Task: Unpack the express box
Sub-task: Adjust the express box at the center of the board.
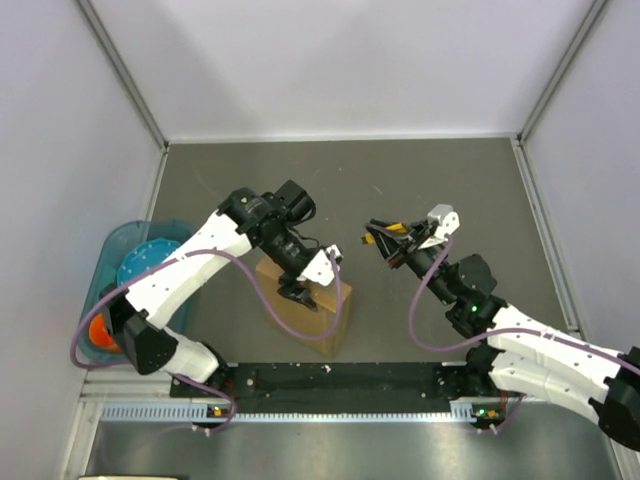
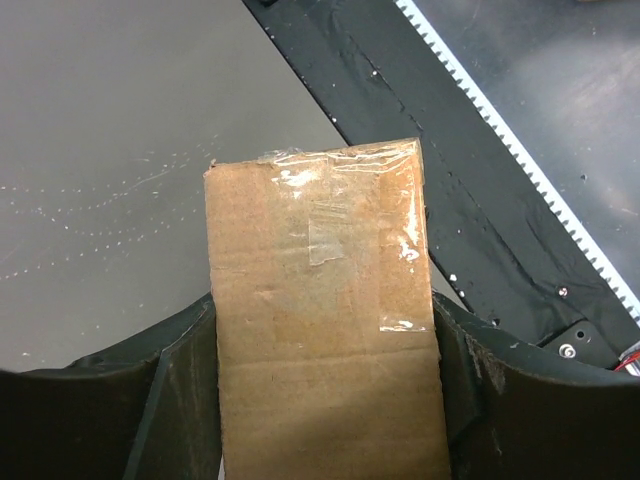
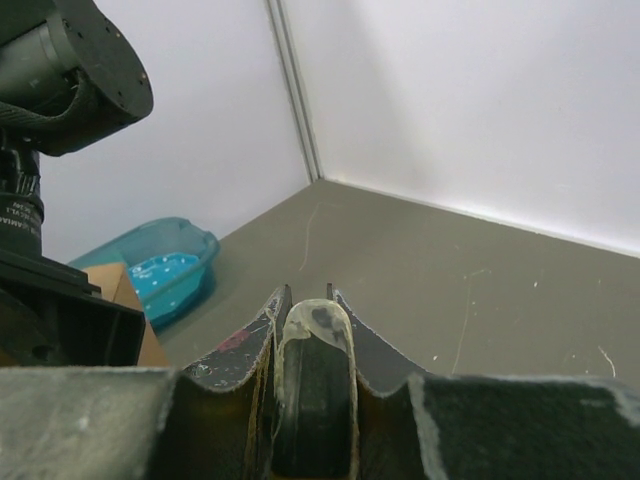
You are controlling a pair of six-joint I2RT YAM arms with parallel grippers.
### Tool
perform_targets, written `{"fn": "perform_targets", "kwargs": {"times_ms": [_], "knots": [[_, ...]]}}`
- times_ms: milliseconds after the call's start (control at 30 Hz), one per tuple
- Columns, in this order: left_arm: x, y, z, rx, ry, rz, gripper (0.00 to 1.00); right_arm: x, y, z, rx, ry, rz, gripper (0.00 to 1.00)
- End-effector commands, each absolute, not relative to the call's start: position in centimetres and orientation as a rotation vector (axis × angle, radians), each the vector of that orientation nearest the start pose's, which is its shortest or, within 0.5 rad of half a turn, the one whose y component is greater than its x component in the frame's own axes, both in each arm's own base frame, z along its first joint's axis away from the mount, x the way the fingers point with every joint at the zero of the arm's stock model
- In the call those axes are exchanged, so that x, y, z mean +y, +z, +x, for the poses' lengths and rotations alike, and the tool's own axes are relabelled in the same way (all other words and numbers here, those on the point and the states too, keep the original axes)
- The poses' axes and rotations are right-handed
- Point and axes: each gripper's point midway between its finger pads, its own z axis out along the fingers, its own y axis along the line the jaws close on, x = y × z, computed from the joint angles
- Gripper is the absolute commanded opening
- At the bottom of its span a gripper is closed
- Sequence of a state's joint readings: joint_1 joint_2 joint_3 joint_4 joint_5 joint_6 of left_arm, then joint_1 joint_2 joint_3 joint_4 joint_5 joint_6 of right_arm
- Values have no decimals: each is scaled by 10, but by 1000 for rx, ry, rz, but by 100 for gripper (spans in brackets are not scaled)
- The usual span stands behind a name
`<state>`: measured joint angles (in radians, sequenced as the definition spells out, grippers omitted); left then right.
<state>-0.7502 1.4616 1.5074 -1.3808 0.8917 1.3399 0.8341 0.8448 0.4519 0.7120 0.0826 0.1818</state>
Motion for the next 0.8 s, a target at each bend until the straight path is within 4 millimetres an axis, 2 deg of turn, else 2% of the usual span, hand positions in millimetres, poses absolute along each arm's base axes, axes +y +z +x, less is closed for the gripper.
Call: {"fn": "perform_targets", "kwargs": {"times_ms": [0, 100, 133, 167, 200, 233, 267, 300, 367, 400, 433, 467, 500, 567, 600, 667, 700, 733, 767], "knots": [[-245, 239, 105, -1394, 1305, -2988, 0, 238, 329, 237, 1194, 806, -302, 0], [-241, 241, 118, -1315, 1135, -3187, 0, 237, 335, 237, 1179, 812, -287, 0], [-239, 249, 122, -1275, 1056, -3310, 0, 237, 336, 238, 1179, 823, -272, 0], [-244, 251, 140, -1249, 899, -3451, 0, 236, 342, 237, 1159, 837, -259, 0], [-241, 236, 145, -1247, 833, -3481, 0, 236, 344, 238, 1159, 845, -248, 0], [-237, 244, 148, -1293, 737, -3566, 0, 235, 347, 240, 1162, 856, -217, 0], [-249, 257, 170, -1360, 598, -3705, 0, 234, 350, 239, 1153, 865, -204, 0], [-244, 236, 171, -1512, 613, -3630, 0, 232, 352, 239, 1148, 885, -180, 0], [-241, 242, 179, -1693, 528, -3655, 0, 230, 358, 237, 1128, 899, -164, 0], [-244, 240, 185, -1894, 588, -3583, 0, 230, 362, 236, 1119, 909, -159, 0], [-245, 241, 188, -2006, 612, -3541, 0, 229, 369, 235, 1100, 915, -157, 0], [-247, 242, 191, -2115, 649, -3481, 0, 230, 373, 234, 1091, 922, -154, 0], [-251, 245, 200, -2338, 711, -3370, 0, 230, 378, 233, 1075, 941, -149, 0], [-254, 248, 213, -2619, 749, -3222, 0, 233, 387, 232, 1056, 972, -140, 0], [-256, 251, 226, -2864, 773, -3095, 0, 236, 392, 229, 1036, 1014, -138, 0], [-257, 250, 234, -3038, 820, -2984, 0, 244, 391, 228, 1036, 1054, -148, 0], [-254, 238, 235, -3151, 850, -2848, 0, 247, 391, 226, 1035, 1087, -152, 0], [-257, 243, 238, -3212, 895, -2826, 0, 248, 390, 225, 1025, 1103, -146, 0], [-255, 239, 240, -3267, 897, -2767, 0, 249, 387, 225, 1027, 1113, -141, 0]]}}
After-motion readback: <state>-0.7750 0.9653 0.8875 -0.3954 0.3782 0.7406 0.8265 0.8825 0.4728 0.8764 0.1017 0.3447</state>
